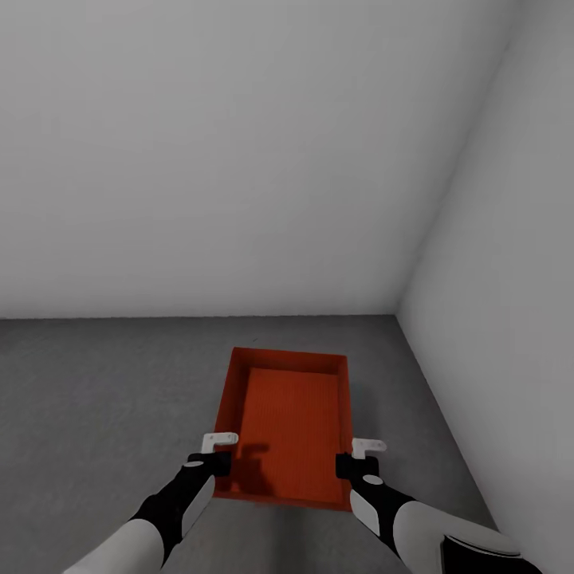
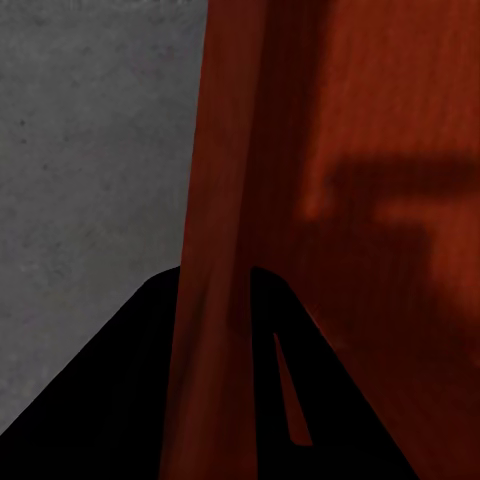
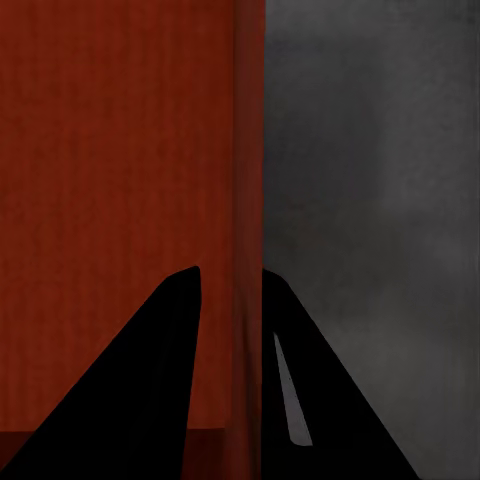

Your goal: Move the two storage containers from the living room to the garage. In the garage, place one container on the floor and stack the other container on top of it (either order is fine).

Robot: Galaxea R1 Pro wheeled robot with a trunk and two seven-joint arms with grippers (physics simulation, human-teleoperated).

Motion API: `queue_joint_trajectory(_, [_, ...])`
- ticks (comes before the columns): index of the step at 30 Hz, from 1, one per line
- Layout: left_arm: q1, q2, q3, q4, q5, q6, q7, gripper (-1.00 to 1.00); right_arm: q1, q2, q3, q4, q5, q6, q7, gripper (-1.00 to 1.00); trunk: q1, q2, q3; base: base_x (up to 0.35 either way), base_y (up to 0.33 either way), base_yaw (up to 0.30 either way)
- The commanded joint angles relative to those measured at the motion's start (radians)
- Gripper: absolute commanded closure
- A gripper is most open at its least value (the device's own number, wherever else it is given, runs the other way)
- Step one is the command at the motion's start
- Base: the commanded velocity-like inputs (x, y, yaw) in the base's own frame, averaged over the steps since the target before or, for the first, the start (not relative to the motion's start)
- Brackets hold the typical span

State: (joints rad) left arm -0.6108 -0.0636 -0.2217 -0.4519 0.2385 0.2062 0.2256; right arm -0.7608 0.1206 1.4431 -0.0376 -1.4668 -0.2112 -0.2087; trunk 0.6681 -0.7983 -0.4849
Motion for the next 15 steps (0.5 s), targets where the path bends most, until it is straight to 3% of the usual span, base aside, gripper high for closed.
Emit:
queue_joint_trajectory(1, [-0.001, 0.041, 0.005, -0.057, -0.002, -0.002, 0.014, 1.00, 0.000, -0.002, 0.017, 0.016, -0.014, 0.000, -0.003, 1.00, 0.000, -0.001, -0.001, 0.270, -0.077, -0.001])
queue_joint_trajectory(10, [-0.001, 0.041, 0.005, -0.056, -0.002, -0.002, 0.015, 1.00, 0.000, -0.003, 0.017, 0.016, -0.014, 0.000, -0.003, 1.00, 0.000, -0.001, -0.001, 0.299, -0.014, 0.000])
queue_joint_trajectory(15, [-0.001, 0.041, 0.005, -0.056, -0.002, -0.003, 0.015, 1.00, 0.000, -0.003, 0.017, 0.016, -0.014, 0.000, -0.003, 1.00, 0.000, -0.001, -0.001, 0.098, 0.000, 0.000])
